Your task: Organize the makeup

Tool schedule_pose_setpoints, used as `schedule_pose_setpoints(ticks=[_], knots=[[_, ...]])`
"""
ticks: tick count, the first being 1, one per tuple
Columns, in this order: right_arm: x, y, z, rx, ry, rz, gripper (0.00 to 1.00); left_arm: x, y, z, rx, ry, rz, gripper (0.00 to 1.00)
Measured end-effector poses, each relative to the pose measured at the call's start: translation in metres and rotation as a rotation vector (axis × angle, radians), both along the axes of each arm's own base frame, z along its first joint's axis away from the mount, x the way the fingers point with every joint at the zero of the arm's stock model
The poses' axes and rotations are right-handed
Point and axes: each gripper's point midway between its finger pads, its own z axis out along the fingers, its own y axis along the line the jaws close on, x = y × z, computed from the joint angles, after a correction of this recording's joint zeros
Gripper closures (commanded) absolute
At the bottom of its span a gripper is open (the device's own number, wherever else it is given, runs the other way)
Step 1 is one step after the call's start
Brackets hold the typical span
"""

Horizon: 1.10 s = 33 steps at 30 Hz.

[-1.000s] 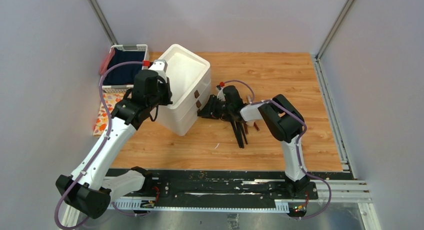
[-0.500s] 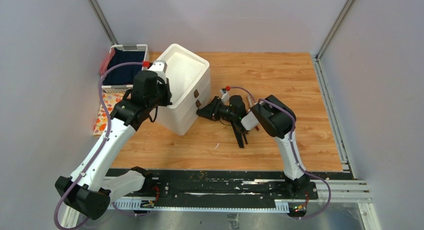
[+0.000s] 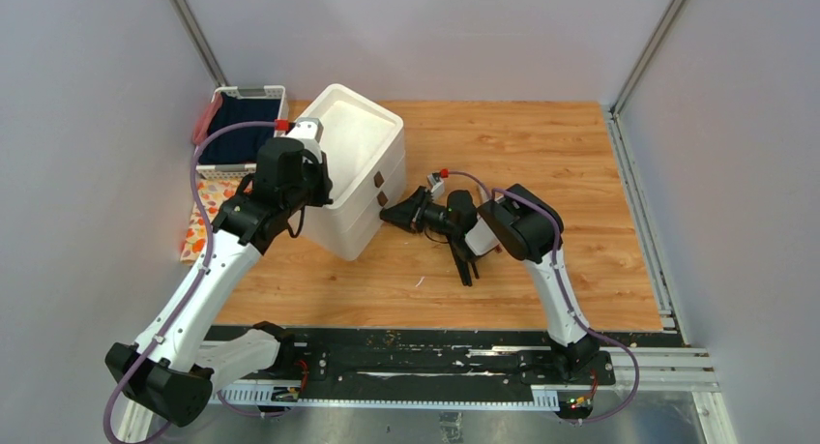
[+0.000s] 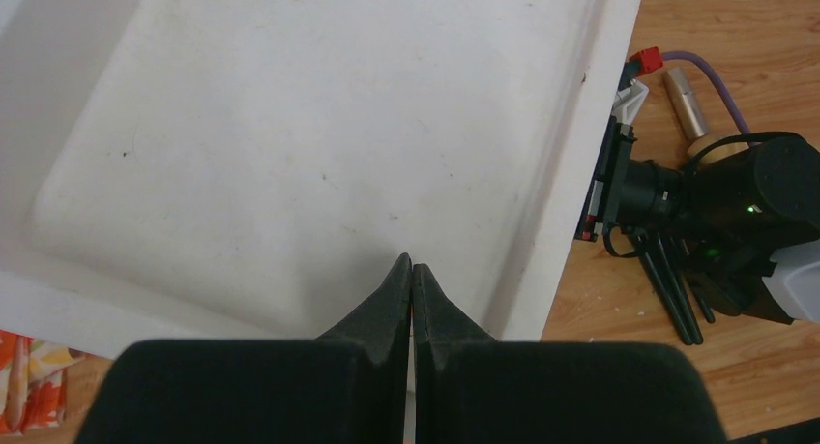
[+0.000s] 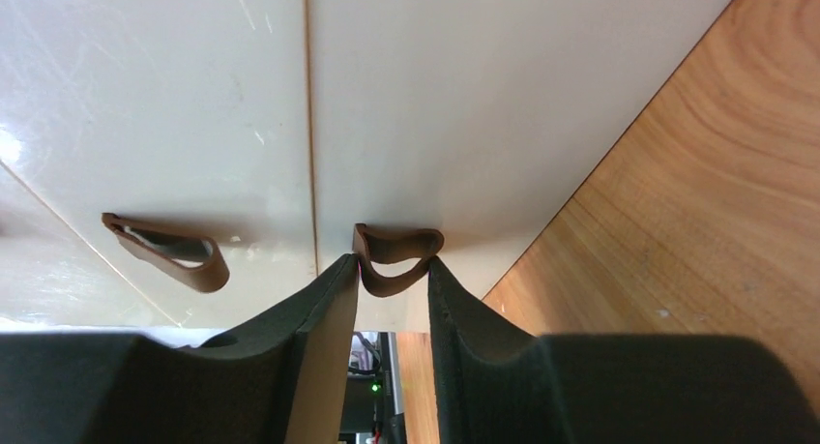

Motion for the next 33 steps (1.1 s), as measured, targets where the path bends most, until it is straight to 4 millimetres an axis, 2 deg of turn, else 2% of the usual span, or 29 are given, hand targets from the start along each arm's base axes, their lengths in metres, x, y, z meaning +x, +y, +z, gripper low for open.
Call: schedule_pose_setpoints(ticks=[4,10,15,19,33], knots=[[0.0,0.0,0.002,0.005,-0.001,-0.001,0.84,0.0,0.0,0.0,-0.001,0.0,-0.001,1.0],[-0.001,-0.001,0.016,0.015,-0.024,-0.002,0.99,0.0,0.0,0.0,-0.002,0.0,-0.002,1.0],[-0.003,-0.005,0.016,-0.028,-0.014,-0.016,1.0,-0.001,-0.001,0.0,-0.003,0.0,-0.005,1.0],[-0.012,-0.014,0.018,-0.091,0.009,-0.027,1.0,-0.003,-0.001,0.0,-0.004,0.003,-0.007,1.0],[-0.066,-0.065,0.019,-0.314,0.04,-0.045,1.0,-0.006,-0.004,0.001,-0.027,0.011,-0.02,1.0]])
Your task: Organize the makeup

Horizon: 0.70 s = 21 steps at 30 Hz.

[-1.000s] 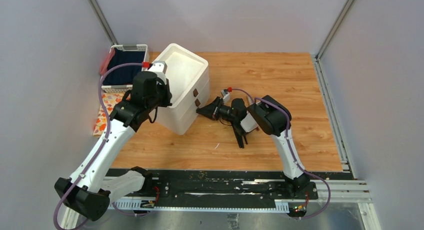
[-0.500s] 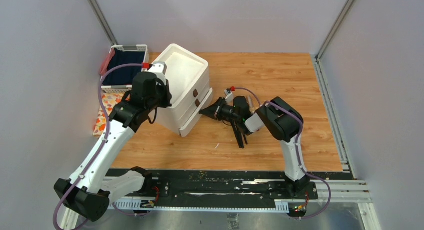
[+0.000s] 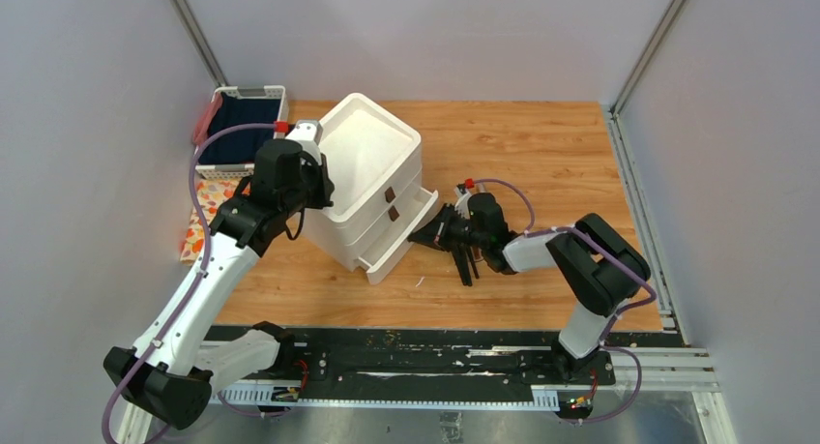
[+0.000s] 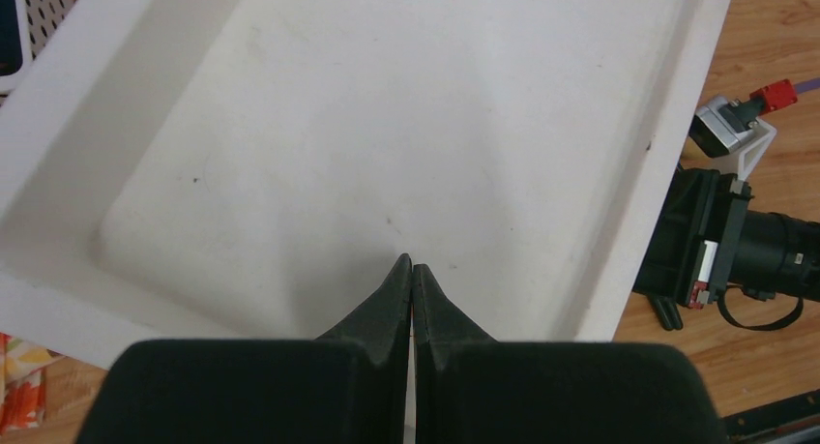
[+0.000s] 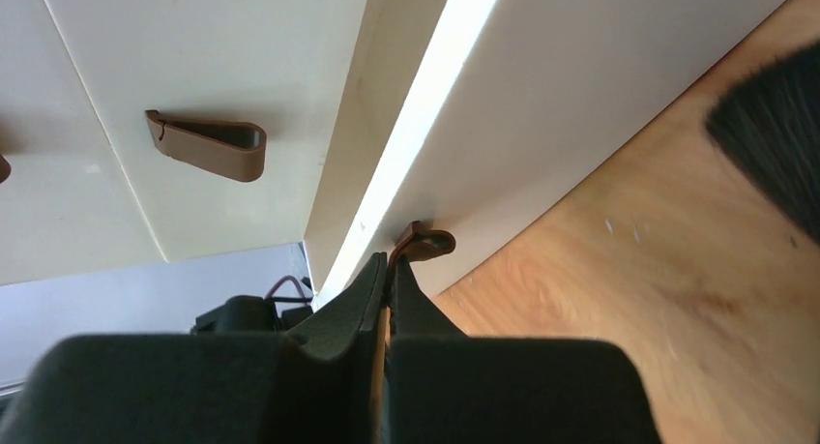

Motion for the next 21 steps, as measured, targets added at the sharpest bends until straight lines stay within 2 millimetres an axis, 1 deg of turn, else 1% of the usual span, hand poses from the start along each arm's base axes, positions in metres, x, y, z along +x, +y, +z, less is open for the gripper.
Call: schedule_pose_setpoints(ticks=[2,8,15,21], knots=[[-0.008,-0.009,0.0,-0.037,-0.002,-0.003,1.0,-0.001,0.0,0.0,-0.002,0.0,-0.001,1.0],[-0.014,-0.024,-0.003,-0.131,-0.001,-0.011,1.0,-0.001,-0.001,0.0,-0.006,0.003,-0.003,1.0],[-0.019,-0.035,-0.009,-0.234,0.014,0.0,1.0,-0.001,-0.001,0.0,-0.008,0.003,-0.005,1.0],[-0.024,-0.045,-0.01,-0.294,0.015,0.002,1.0,-0.001,-0.001,0.0,-0.007,0.003,-0.005,1.0]])
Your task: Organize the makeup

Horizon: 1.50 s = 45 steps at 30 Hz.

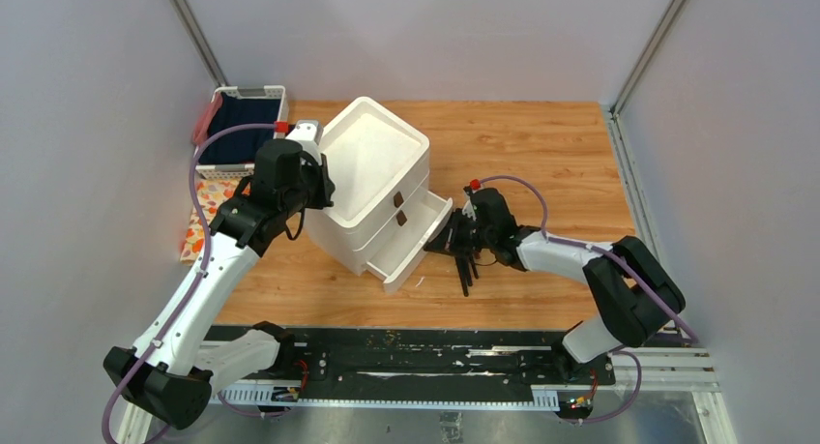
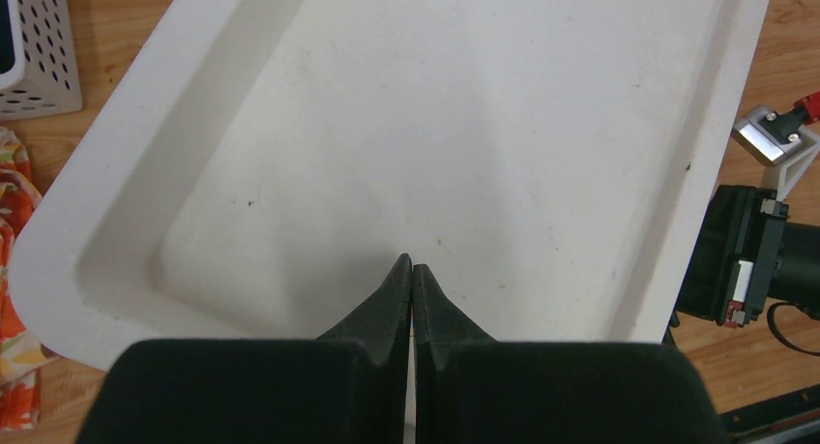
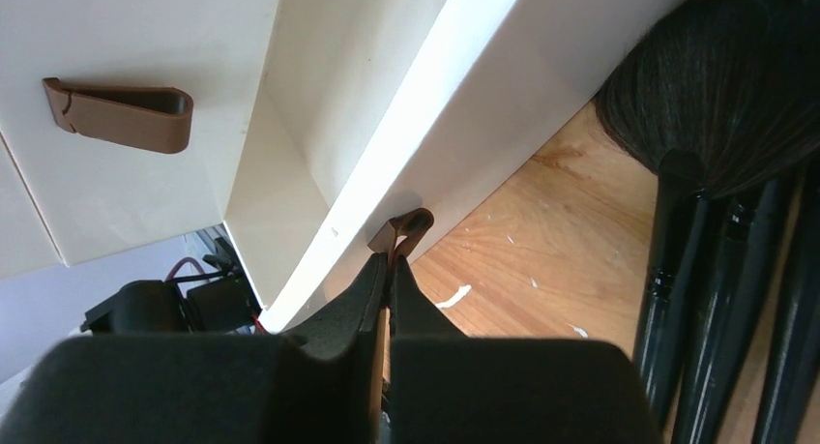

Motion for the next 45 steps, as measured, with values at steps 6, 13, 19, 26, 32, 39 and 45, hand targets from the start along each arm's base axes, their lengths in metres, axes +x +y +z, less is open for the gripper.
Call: schedule_pose_setpoints(ticks=[6,13,19,26,32,39,45], knots=[[-0.003,-0.008,0.0,-0.046,-0.001,0.001,1.0,0.0,0.0,0.0,0.0,0.0,0.0,1.0],[-0.003,-0.018,0.007,-0.149,-0.016,0.027,0.7,0.0,0.0,0.0,-0.001,0.0,0.0,1.0],[0.01,-0.042,0.051,-0.287,-0.136,-0.007,0.58,0.0,0.0,0.0,-0.001,0.0,0.0,1.0],[0.007,-0.089,0.06,-0.544,-0.139,-0.056,0.63,0.001,-0.002,0.0,-0.01,0.003,-0.003,1.0],[-0.02,-0.111,0.012,-0.749,0.003,0.017,0.73,0.001,-0.005,0.0,-0.019,0.003,-0.011,1.0],[-0.036,-0.105,-0.012,-0.828,0.052,0.099,0.74,0.001,-0.005,0.0,-0.019,0.003,-0.011,1.0],[-0.041,-0.096,-0.033,-0.856,0.086,0.145,0.69,0.001,-0.005,0.0,-0.02,0.003,-0.012,1.0]])
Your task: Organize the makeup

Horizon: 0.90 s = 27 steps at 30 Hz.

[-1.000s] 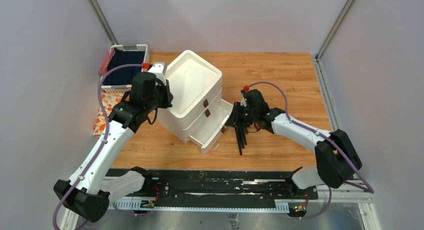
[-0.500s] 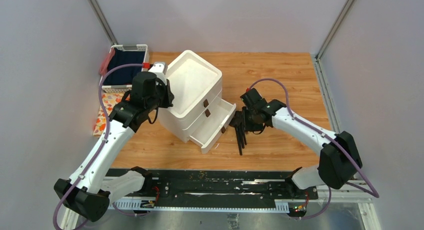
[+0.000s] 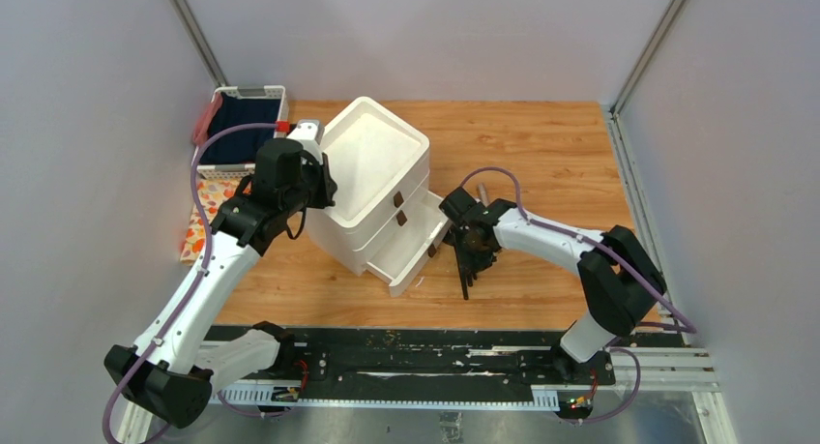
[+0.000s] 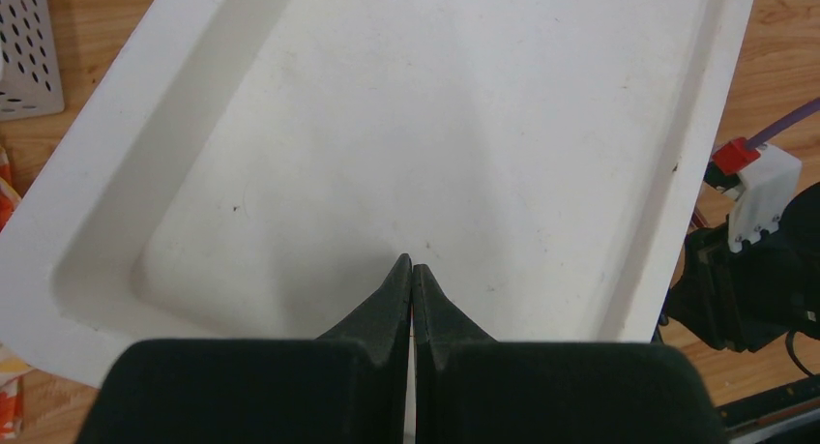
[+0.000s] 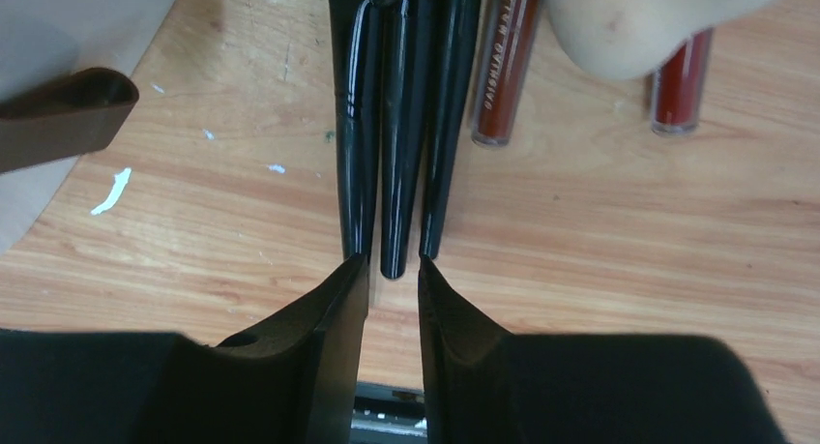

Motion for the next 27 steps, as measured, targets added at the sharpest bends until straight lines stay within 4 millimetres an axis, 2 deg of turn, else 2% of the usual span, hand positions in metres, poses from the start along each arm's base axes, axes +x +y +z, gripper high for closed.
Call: schedule_pose_setpoints(ticks=[5,20,23,27], knots=[[-0.001,0.008,-0.018,-0.008,0.04,0.014,0.64,0.0,0.0,0.0,0.0,-0.001,0.0,1.0],[-0.001,0.021,-0.028,0.01,0.064,0.029,0.69,0.001,0.0,0.0,-0.002,-0.007,0.0,1.0],[0.0,0.022,-0.03,0.009,0.067,0.027,0.74,0.001,0.0,0.0,-0.003,-0.009,0.0,1.0],[0.0,0.021,-0.03,0.009,0.067,0.021,0.86,0.001,0.0,0.0,-0.003,-0.009,0.0,1.0]])
